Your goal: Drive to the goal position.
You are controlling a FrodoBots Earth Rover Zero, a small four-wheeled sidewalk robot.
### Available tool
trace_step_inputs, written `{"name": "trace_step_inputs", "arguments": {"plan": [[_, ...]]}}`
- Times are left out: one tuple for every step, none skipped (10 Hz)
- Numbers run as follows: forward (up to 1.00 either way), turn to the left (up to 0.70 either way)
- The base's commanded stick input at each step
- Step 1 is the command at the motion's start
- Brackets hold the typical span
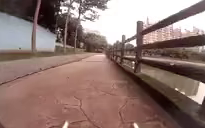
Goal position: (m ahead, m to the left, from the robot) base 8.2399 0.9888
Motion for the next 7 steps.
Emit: {"name": "trace_step_inputs", "arguments": {"plan": [[0.7, 0.0], [0.7, 0.0], [0.7, 0.0], [0.7, 0.0], [0.7, 0.0], [0.7, 0.0], [0.7, 0.0]]}}
